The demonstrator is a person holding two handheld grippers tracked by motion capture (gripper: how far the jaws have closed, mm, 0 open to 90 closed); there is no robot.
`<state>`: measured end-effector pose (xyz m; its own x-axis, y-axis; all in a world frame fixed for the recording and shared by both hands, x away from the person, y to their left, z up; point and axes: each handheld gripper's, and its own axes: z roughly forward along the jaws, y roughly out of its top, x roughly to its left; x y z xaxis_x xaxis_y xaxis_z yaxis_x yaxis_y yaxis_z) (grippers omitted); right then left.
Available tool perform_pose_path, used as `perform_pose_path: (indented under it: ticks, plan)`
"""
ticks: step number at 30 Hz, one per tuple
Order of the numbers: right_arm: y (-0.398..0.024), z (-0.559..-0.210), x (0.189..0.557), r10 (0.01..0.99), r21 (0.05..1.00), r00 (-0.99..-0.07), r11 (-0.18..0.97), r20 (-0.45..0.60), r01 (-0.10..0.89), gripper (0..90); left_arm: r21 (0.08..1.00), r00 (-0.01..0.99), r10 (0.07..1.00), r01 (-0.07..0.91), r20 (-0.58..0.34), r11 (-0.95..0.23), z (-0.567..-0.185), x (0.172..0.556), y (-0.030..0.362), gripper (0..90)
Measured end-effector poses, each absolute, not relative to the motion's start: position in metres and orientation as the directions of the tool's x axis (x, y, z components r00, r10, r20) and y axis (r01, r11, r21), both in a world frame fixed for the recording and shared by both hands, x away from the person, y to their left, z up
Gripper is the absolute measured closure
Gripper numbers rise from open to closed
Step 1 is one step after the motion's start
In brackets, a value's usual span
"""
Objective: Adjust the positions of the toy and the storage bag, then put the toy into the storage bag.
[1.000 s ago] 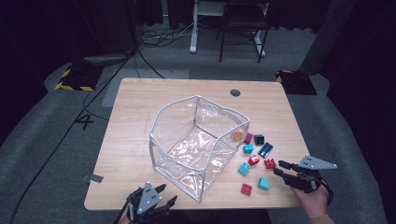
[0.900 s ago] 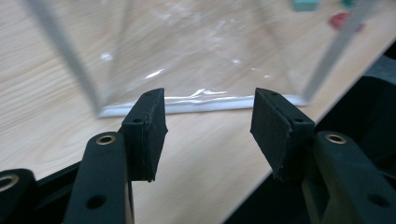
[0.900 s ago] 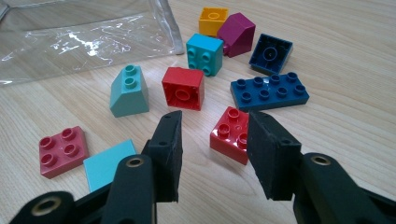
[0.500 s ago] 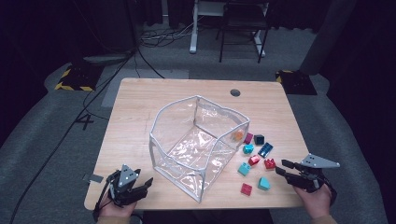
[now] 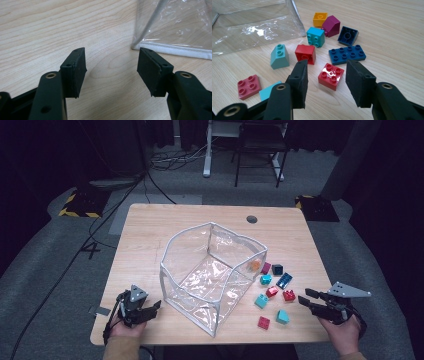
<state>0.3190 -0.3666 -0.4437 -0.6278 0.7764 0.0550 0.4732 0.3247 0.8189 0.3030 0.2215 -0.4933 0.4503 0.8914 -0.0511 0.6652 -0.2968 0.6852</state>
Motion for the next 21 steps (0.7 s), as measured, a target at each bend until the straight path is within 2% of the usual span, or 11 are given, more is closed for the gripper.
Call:
perform_pose_path:
  ticks: [6, 21]
  plan:
    - [-0.367, -0.439, 0.326, 0.77, 0.818, -0.635, 0.326, 0.061, 0.474, 52.7, 0.68, 0.456, 0.889, 0.666, -0.044, -0.308, -0.498, 0.301, 0.223, 39.8]
    - [-0.342, -0.422, 0.381, 0.747, 0.797, -0.665, 0.397, 0.007, 0.455, 52.5, 0.711, 0.467, 0.884, 0.632, -0.032, -0.308, -0.505, 0.301, 0.227, 35.9]
